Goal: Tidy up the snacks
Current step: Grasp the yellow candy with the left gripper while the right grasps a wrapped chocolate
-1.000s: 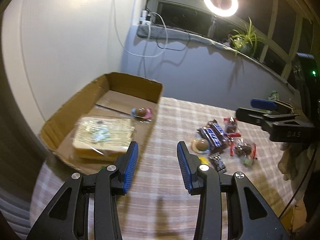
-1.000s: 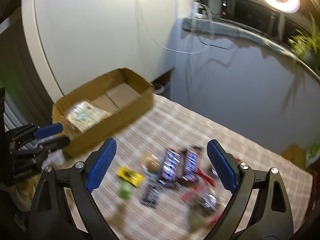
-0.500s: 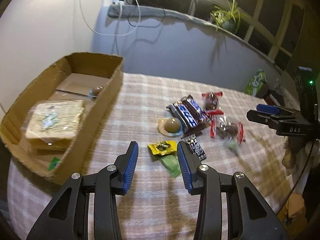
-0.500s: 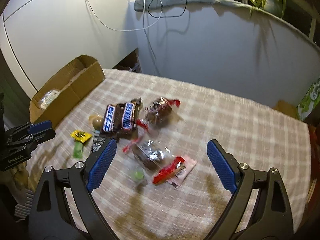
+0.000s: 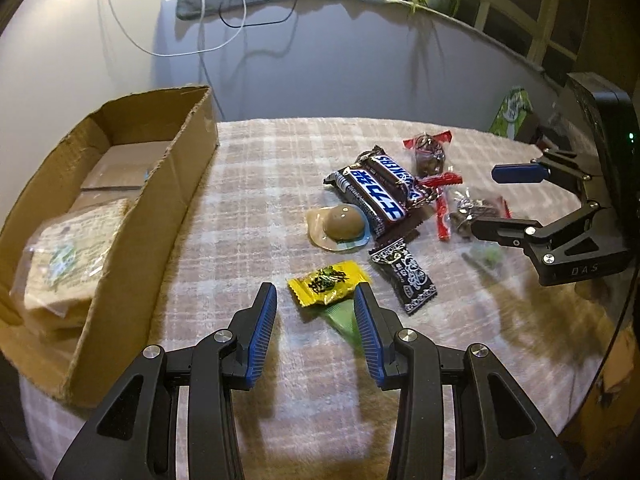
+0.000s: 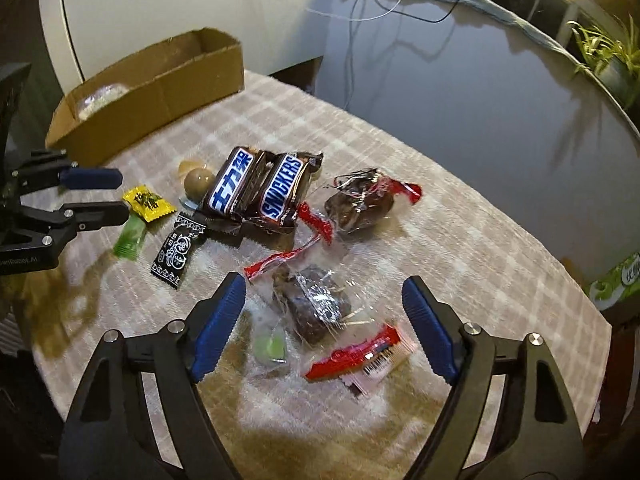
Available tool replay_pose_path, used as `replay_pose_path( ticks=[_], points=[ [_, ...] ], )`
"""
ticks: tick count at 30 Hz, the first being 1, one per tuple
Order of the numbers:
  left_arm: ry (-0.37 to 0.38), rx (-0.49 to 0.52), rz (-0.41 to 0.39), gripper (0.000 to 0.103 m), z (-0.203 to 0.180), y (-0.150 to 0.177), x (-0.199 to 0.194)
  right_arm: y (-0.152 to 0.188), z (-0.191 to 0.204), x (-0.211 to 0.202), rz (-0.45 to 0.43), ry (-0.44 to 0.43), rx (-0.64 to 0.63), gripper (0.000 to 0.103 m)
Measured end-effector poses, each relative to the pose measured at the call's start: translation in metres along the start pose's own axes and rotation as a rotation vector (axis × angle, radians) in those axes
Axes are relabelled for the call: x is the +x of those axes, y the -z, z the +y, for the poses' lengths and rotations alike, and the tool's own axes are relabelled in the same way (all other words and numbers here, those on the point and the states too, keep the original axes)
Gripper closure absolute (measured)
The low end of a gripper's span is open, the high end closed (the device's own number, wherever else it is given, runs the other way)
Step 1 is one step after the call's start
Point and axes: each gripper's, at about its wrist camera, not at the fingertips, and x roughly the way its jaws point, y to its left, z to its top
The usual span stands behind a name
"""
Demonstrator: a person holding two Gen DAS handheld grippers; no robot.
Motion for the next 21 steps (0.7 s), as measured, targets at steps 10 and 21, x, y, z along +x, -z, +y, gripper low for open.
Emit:
replay_pose_path(
  ticks=[10,21],
  points=[
    [-0.021,0.103,0.035,0.064,-0.009,-0.006,0.024,-0.001,-0.002,0.017,0.046,-0.042,0.006,0.037],
    [-0.009,0.126,0.024,0.090,-0.018,-0.014,0.031,0.000,0.003,0.022,0.069,-0.071,0.002,0.061]
  ],
)
